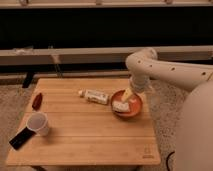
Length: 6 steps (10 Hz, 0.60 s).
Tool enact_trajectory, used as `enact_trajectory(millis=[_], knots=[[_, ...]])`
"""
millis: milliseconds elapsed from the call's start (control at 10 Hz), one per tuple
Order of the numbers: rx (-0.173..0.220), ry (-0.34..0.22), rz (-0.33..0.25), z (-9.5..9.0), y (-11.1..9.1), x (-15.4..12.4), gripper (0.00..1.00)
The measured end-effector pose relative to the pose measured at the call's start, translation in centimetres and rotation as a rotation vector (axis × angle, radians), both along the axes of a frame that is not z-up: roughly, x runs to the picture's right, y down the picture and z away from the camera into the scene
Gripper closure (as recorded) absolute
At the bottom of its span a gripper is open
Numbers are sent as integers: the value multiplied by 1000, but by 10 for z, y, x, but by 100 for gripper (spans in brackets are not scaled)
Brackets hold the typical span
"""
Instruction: Pick up the ceramic bowl
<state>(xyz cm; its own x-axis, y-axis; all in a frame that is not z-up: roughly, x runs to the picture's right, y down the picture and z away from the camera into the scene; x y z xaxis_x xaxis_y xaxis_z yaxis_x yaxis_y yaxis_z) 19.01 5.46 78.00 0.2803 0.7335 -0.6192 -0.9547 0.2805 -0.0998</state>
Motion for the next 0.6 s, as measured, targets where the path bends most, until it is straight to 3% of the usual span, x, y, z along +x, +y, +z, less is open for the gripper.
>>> enact_trajectory(millis=[200,600], knots=[[-3,19,23,18,17,8,2],[-24,57,66,26,36,38,2]])
